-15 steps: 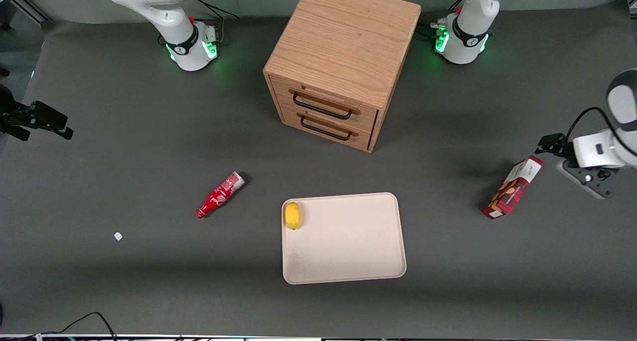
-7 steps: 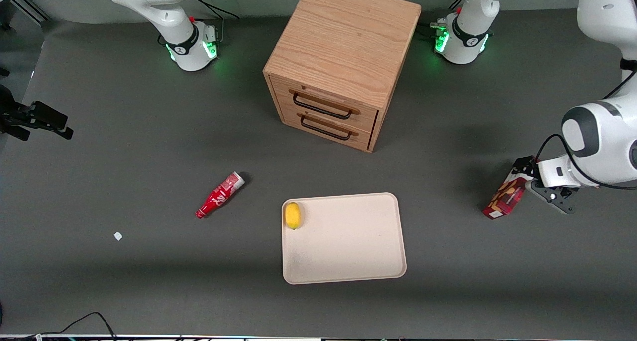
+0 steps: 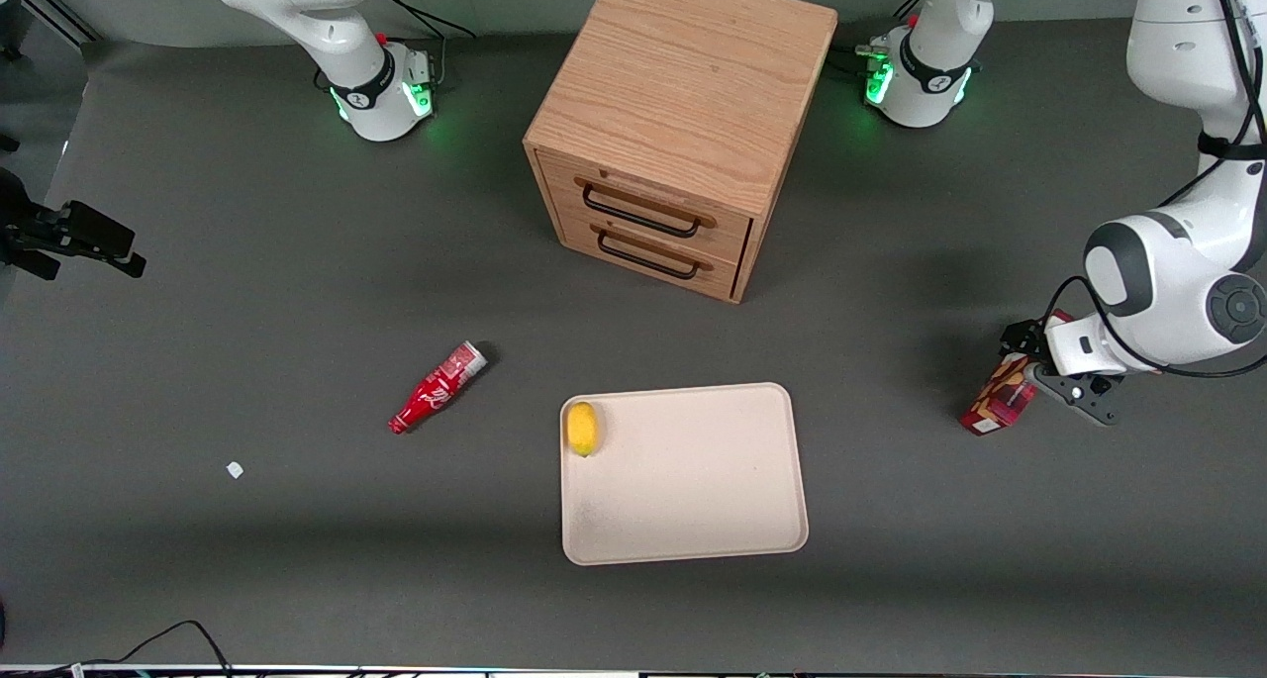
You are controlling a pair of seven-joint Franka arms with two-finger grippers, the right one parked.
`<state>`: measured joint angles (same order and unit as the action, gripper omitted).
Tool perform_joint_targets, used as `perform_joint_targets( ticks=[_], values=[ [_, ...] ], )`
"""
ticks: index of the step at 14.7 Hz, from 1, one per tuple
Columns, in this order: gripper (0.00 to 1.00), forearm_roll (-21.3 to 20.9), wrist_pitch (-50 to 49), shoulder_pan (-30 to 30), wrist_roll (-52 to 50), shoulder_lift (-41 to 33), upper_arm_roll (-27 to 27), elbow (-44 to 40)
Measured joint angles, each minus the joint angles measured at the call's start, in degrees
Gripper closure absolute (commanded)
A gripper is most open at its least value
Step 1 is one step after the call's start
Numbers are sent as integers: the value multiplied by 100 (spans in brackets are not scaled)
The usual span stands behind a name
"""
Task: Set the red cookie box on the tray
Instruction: 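Lower the left gripper over the red plaid cookie box, then close the left gripper on the cookie box end and lift it upright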
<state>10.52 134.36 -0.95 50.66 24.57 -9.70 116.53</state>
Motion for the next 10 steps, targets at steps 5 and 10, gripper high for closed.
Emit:
perform_joint_targets(
  ticks=[5, 10],
  values=[
    [100, 15, 21, 0, 8, 21, -2, -6],
    [100, 28, -331, 2, 19, -6, -15, -196]
  ],
)
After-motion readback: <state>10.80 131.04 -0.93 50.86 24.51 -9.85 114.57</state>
